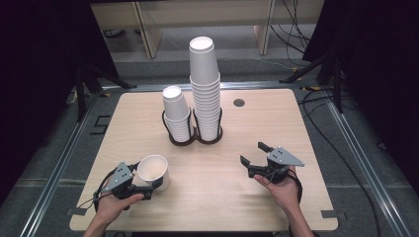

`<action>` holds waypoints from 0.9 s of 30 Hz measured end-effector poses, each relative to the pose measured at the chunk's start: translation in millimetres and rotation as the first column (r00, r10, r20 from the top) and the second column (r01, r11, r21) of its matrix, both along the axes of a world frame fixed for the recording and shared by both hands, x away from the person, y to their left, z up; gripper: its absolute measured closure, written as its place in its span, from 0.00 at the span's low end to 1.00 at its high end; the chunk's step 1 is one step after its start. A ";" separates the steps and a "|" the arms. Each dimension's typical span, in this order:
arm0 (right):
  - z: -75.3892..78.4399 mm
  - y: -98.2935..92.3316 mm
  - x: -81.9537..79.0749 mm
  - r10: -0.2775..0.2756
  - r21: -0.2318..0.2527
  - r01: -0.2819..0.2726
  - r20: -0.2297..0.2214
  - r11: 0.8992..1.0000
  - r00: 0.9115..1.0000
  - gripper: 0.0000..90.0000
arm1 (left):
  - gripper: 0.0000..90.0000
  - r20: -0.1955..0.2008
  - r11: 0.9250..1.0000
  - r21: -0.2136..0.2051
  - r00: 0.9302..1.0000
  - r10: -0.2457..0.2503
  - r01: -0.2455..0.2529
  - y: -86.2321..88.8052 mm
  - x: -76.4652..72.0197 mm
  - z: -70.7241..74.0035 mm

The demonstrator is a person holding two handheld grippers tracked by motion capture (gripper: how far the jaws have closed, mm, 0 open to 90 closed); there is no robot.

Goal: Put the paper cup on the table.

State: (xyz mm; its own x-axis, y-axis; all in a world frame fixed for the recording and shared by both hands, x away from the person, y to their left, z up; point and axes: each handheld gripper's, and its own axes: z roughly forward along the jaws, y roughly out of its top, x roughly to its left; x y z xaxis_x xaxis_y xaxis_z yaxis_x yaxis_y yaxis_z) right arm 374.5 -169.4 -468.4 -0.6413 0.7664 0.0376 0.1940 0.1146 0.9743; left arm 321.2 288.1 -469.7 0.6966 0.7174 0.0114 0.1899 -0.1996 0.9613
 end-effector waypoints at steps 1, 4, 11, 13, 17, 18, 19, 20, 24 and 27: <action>-0.1 0.0 0.3 0.000 0.001 0.000 0.001 1.000 1.000 0.17 | 0.11 0.005 1.000 -0.009 1.000 -0.004 0.004 -0.7 0.0 -0.2; 0.0 -0.5 0.4 -0.009 0.000 0.009 0.009 1.000 1.000 0.17 | 0.10 -0.002 1.000 -0.022 1.000 -0.014 0.014 -1.3 -0.8 -0.8; -0.1 0.7 -0.6 0.002 0.006 -0.002 -0.011 1.000 1.000 0.17 | 0.00 -0.010 0.999 -0.042 1.000 -0.025 0.025 -4.0 -3.0 0.0; 0.2 0.5 -0.9 0.007 0.001 -0.007 -0.018 1.000 1.000 0.17 | 0.00 -0.009 0.999 -0.032 1.000 -0.025 0.025 -3.3 -4.6 2.1; 0.3 0.9 -0.4 0.007 0.000 -0.007 -0.011 1.000 1.000 0.17 | 0.00 0.004 0.999 -0.033 1.000 -0.019 0.019 -2.2 -5.2 3.3; 0.5 1.1 -0.7 0.008 0.004 -0.008 -0.014 1.000 1.000 0.17 | 0.00 0.010 0.999 -0.044 1.000 -0.024 0.024 -2.0 -5.4 3.2; 0.9 0.6 -0.1 0.006 -0.011 -0.006 0.002 1.000 1.000 0.17 | 0.00 0.006 0.999 -0.029 1.000 -0.017 0.017 -1.1 -6.4 4.4; 0.7 0.7 0.0 0.005 -0.007 -0.005 0.005 1.000 1.000 0.17 | 0.00 0.008 0.999 -0.049 1.000 -0.019 0.020 -1.7 -6.4 3.7; 1.2 0.5 -2.1 -0.001 -0.005 0.000 -0.031 1.000 1.000 0.17 | 0.00 0.028 0.999 -0.048 0.999 -0.021 0.022 1.4 -8.6 5.3; 1.3 0.4 -1.8 -0.001 -0.004 0.001 -0.030 1.000 1.000 0.17 | 0.00 0.016 0.999 -0.044 1.000 -0.023 0.024 5.5 -11.4 6.6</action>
State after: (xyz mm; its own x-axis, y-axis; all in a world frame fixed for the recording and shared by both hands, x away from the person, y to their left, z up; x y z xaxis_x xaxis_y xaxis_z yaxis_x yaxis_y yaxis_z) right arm 372.6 -169.0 -467.0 -0.6394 0.7670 0.0542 0.2237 0.1181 0.9675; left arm 309.8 293.6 -463.1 0.7132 0.7009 -0.0087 0.1704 -0.1614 0.9721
